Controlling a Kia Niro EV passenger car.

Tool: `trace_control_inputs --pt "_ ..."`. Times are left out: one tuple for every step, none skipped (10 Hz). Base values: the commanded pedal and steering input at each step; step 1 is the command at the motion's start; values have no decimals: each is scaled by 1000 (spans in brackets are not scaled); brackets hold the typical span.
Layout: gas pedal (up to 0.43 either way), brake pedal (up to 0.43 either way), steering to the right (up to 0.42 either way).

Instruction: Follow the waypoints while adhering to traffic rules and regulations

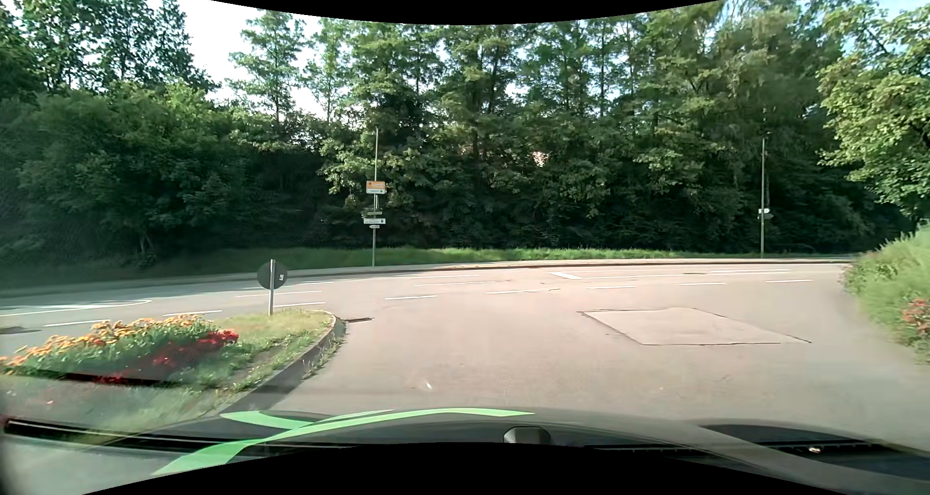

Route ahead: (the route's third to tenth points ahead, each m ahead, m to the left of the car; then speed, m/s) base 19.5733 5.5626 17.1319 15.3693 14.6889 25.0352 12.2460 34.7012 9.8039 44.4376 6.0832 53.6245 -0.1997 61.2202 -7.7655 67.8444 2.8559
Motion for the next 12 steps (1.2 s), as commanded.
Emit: trace_control_inputs --pt "0 30 -12" --pt "0 24 -12" --pt "0 6 -12" --pt "0 0 -13" --pt "0 0 -16" --pt "0 0 -22" --pt "0 0 -28" --pt "0 0 -36" --pt "0 0 -44" --pt "0 0 -51" --pt "0 0 -62" --pt "0 0 -74"
